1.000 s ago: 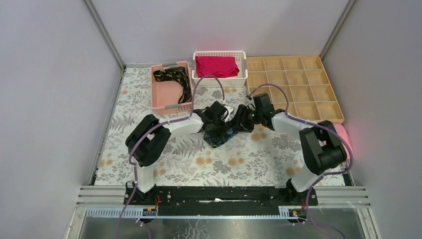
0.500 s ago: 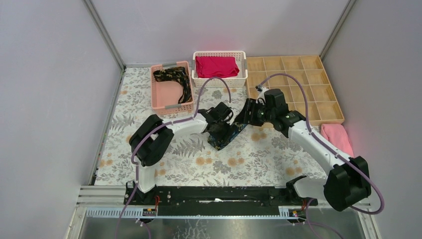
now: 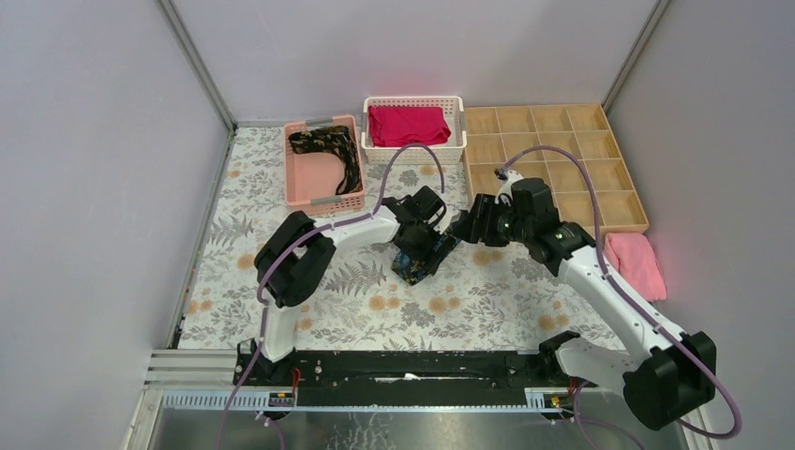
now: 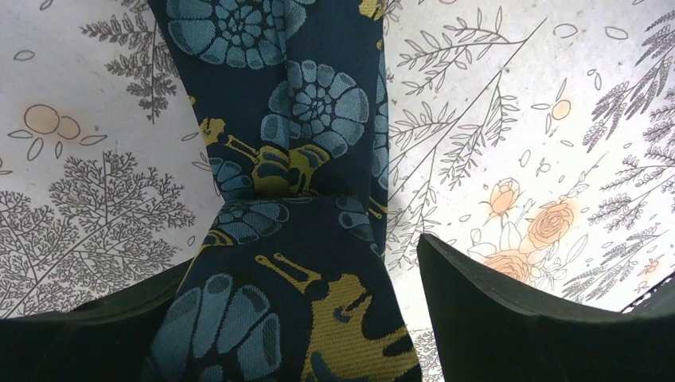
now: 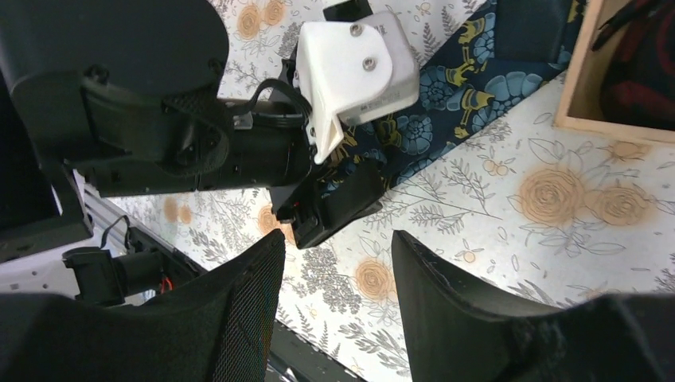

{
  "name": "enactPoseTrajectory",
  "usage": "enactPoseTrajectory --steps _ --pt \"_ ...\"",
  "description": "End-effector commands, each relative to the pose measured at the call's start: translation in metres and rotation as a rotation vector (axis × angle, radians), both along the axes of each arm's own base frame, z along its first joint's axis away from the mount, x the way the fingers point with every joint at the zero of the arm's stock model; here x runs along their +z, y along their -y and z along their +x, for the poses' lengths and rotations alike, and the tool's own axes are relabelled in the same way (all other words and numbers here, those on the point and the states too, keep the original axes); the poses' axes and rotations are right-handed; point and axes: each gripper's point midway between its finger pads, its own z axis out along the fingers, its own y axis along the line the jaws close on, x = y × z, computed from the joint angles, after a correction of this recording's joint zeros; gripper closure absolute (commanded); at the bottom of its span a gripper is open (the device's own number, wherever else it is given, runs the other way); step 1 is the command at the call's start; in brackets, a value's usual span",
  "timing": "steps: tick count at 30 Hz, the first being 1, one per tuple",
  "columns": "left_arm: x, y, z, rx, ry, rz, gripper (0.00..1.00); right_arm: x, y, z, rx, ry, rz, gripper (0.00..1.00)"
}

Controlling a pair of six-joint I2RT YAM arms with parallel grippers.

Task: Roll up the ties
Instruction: Roll the tie at the center of the board.

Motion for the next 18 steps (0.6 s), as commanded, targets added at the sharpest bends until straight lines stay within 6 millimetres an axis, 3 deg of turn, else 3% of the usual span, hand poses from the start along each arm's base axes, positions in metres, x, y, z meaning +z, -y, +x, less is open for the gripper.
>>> enactPoseTrajectory --steps 1,9,14,18 --pt "-0.025 -0.002 -0.007 -0.023 -0.055 0.052 0.15 0.016 0.015 -0.01 -0.002 0.103 -0.047 0.42" --pt "-0.036 0.003 -0.009 -0.008 -0.089 0.059 0.27 0.036 0.015 -0.048 0.063 0.28 -0.198 0.45" --pt "-0.043 0.003 -0.016 -0.006 -0.095 0.073 0.34 0.026 -0.011 -0.073 0.163 0.328 -0.319 0.47" --pt "-0.049 0.006 -0.021 -0.025 -0.104 0.081 0.39 0.011 -0.032 -0.085 0.209 0.42 -0.553 0.46"
